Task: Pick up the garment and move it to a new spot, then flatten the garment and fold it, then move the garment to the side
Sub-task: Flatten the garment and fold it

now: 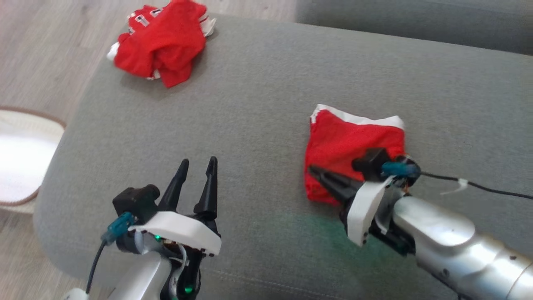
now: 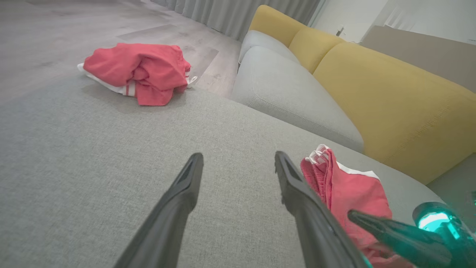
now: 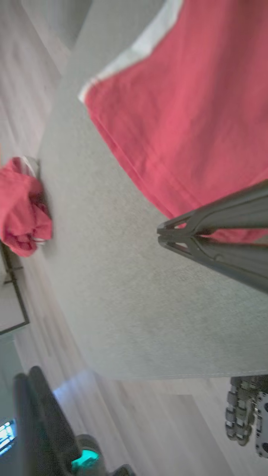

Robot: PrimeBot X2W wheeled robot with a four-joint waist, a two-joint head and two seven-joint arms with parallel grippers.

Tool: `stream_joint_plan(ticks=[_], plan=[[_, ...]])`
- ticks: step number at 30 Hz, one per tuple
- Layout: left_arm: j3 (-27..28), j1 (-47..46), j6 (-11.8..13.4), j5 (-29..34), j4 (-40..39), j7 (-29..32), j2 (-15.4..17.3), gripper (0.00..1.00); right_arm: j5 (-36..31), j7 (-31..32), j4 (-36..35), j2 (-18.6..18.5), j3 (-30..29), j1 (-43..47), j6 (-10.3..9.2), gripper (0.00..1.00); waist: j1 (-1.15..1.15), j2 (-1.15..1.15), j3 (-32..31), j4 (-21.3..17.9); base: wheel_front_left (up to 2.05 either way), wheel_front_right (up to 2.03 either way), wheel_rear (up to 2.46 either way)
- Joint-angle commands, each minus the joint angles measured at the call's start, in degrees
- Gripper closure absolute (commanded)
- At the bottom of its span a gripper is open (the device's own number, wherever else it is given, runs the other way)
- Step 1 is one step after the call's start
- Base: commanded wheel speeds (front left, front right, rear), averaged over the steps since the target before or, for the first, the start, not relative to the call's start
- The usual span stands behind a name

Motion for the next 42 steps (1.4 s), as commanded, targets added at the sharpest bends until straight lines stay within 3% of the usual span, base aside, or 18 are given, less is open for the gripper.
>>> stream_joint_plan(ticks=[1, 4, 6, 7, 12, 19, 20, 25, 32, 42], plan=[[2.52, -3.33, -0.13, 1.22, -1.42, -0.64, 1.22, 0.00, 0.37, -2.50, -0.72, 0.23, -2.19, -1.82, 0.37, 0.94, 0.00, 0.00, -1.14, -1.45, 0.00, 0.00, 0.00], [2.94, -4.08, 0.00, 1.94, -1.49, -0.67, 1.46, 0.00, 0.47, -4.94, 0.31, 0.67, -6.11, -1.58, 0.37, 0.51, 0.00, 0.00, -2.24, -3.11, 0.00, 0.00, 0.00], [3.08, -4.38, -0.01, 2.41, -1.29, -0.68, 1.54, 0.00, 0.42, -6.05, 1.35, 1.24, -10.12, -0.69, 0.37, 0.10, 0.00, 0.00, -2.95, -4.23, 0.00, 0.00, 0.00], [3.20, -4.44, 0.03, 2.61, -1.08, -0.69, 1.56, 0.00, 0.12, -6.41, 1.86, 1.66, -12.33, -0.03, 0.37, 0.00, 0.00, 0.00, -3.27, -4.85, 0.00, 0.00, 0.00], [4.05, -4.06, -0.54, 3.50, 0.43, -0.73, 1.32, 0.00, -4.09, -6.95, 3.40, 4.46, -27.07, 4.98, 0.37, 0.00, 0.00, 0.00, -4.65, -7.58, 0.00, 0.00, 0.00], [7.21, -1.44, -2.14, 5.63, 2.64, -0.74, -0.21, 0.00, -20.82, -6.98, -0.82, 10.60, -50.06, 16.79, 0.37, 0.00, 0.00, 0.00, -6.71, -9.85, 0.00, 0.00, 0.00], [7.21, -1.44, -2.14, 5.63, 2.64, -0.74, -0.21, 0.00, -20.82, -6.98, -0.82, 10.60, -50.06, 16.79, 0.37, 0.00, 0.00, 0.00, -6.71, -9.85, 0.00, 0.00, 0.00], [9.80, 0.59, -3.50, 7.82, 3.73, -0.75, -1.64, 0.00, -31.79, -6.99, -6.41, 16.48, -61.00, 25.46, 0.37, 0.00, 0.00, 0.00, -7.83, -10.43, 0.00, 0.00, 0.00], [12.39, 3.40, -4.76, 12.34, 4.71, -0.75, -3.09, 0.00, -40.46, -6.97, -12.61, 19.27, -68.81, 33.22, 0.37, 0.00, 0.00, 0.00, -8.79, -10.91, 0.00, 0.00, 0.00], [15.23, 4.46, -6.27, 15.80, 6.35, -0.75, -4.60, 0.00, -39.50, -6.56, -15.32, 19.36, -68.59, 36.13, 0.37, 0.00, 0.00, 0.00, -8.64, -11.12, 0.00, 0.00, 0.00]])
